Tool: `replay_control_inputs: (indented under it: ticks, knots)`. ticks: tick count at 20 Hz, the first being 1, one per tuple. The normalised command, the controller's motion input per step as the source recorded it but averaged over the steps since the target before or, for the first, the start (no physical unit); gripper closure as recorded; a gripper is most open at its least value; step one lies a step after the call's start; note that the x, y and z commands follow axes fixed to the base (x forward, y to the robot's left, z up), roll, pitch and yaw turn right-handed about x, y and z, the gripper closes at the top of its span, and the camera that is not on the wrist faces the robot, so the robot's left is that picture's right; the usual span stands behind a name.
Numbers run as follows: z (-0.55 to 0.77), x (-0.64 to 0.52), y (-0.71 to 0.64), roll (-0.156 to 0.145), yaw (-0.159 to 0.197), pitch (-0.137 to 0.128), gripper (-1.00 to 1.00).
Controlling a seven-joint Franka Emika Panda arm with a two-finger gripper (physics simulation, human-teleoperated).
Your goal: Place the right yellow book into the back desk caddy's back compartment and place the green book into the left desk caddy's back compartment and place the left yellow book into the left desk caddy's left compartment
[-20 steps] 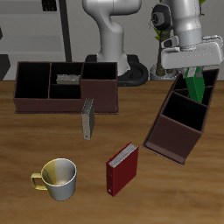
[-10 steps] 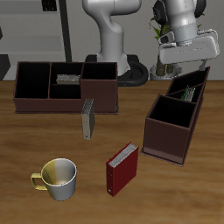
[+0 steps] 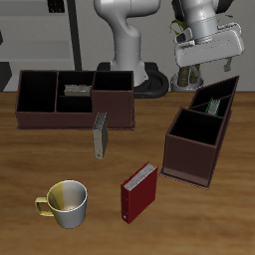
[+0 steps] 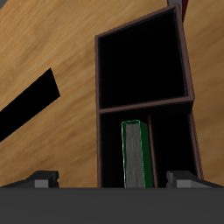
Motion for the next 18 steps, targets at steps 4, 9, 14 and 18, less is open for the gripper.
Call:
replay_control_inputs:
  ticks: [4, 9, 14, 18]
  knots:
    - [0.2, 0.23, -0.39, -0.063, 0.103, -0.026, -1.0]
    - [0.21, 0.23, -0.49, -0.069, 0.066, -0.028, -1.0]
    - [0.14, 0.25, -0.72, -0.057, 0.108, -0.004, -1.0]
    - [0.08, 0.43, -0.77, -0.062, 0.111, 0.039, -1.0]
